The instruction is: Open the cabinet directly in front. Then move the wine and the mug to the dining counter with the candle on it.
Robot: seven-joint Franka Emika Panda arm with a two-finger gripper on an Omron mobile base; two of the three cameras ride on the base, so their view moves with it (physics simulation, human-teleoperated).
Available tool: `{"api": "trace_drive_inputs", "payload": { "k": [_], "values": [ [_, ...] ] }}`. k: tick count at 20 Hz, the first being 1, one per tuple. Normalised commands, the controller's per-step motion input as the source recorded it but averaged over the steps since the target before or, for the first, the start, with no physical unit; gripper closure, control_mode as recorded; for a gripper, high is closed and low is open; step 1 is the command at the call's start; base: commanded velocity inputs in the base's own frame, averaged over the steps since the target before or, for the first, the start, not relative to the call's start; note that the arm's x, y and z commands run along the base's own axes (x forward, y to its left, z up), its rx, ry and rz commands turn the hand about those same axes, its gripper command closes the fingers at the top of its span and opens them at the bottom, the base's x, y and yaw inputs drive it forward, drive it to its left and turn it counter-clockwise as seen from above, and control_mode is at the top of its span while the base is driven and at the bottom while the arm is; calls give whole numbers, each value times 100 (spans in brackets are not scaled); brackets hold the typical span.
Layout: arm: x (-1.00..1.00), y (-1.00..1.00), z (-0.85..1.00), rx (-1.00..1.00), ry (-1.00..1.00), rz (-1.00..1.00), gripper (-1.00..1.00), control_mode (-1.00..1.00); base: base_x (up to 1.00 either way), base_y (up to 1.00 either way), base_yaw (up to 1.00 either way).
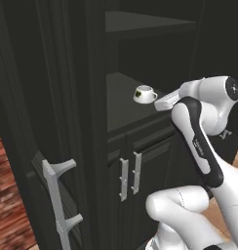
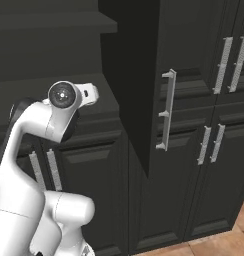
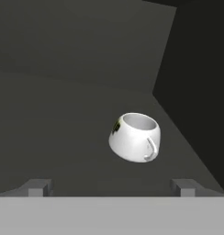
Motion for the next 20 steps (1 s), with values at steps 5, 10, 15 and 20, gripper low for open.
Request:
{"api": "trace_drive_inputs", "payload": {
  "k": [5,10,15,20],
  "values": [
    [20,0,-1,0,0,0,-100,-100,0,0,0],
    [23,0,-10,0,0,0,-100,-100,0,0,0],
    [19,0,-8,0,3,-2,-100,-100,0,0,0],
    [6,0,0,0,9,-7,-100,-100,0,0,0]
  ]
}}
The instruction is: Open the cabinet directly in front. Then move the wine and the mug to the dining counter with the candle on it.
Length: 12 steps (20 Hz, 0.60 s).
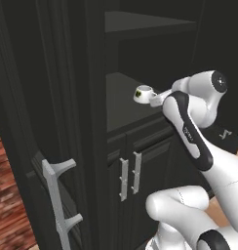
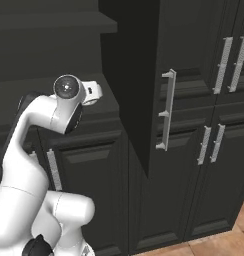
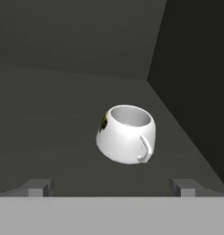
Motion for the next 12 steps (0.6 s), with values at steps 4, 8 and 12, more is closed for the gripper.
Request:
{"api": "trace_drive_inputs", "payload": {
  "k": [4,8,12],
  "values": [
    [1,0,0,0,9,-7,-100,-100,0,0,0],
    [4,0,0,0,3,-4,-100,-100,0,0,0],
    [11,0,-1,0,2,-2,-100,-100,0,0,0]
  ]
}}
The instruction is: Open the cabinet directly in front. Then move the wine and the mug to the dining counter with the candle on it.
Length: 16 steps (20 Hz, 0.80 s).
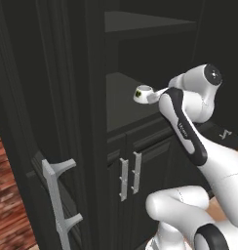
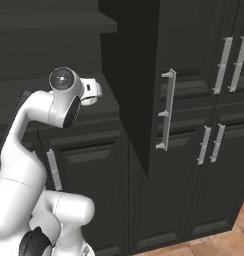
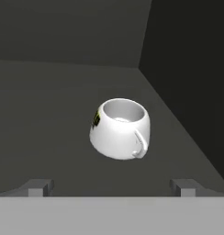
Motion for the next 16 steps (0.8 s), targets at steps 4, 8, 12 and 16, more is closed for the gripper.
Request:
{"api": "trace_drive_inputs", "payload": {
  "k": [4,8,12,16],
  "values": [
    [9,0,-6,0,5,-1,-100,-100,0,0,0],
    [8,0,-11,0,8,0,-100,-100,0,0,0],
    [9,0,-5,0,9,0,-100,-100,0,0,0],
    [15,0,-3,0,6,0,-100,-100,0,0,0]
  ]
}}
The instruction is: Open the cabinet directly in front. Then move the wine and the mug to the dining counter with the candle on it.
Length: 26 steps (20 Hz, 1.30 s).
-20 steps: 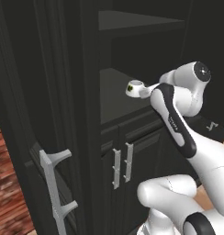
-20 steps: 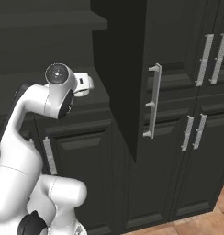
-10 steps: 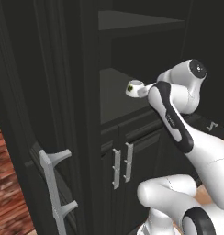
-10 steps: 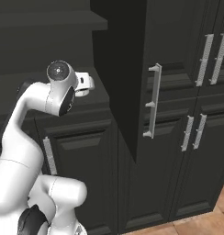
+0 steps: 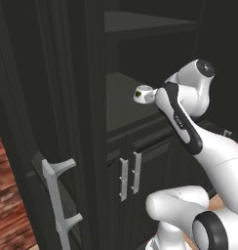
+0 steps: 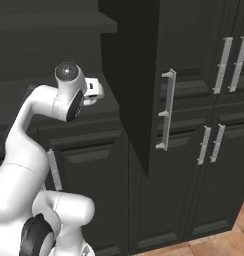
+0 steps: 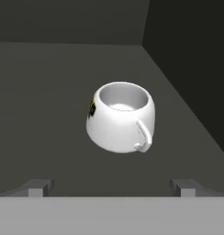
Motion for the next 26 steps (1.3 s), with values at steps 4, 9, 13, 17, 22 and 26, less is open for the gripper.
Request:
{"api": "trace_drive_inputs", "payload": {
  "k": [4,9,13,17,22,26],
  "values": [
    [23,0,-11,0,0,0,-100,-100,0,0,0],
    [25,0,-16,0,0,0,-100,-100,0,0,0],
    [28,0,-10,0,0,0,-100,-100,0,0,0],
    [31,0,0,0,0,0,-100,-100,0,0,0],
    [25,-8,0,0,2,0,-100,-100,0,0,0],
    [13,-15,0,0,3,0,-100,-100,0,0,0]
  ]
}}
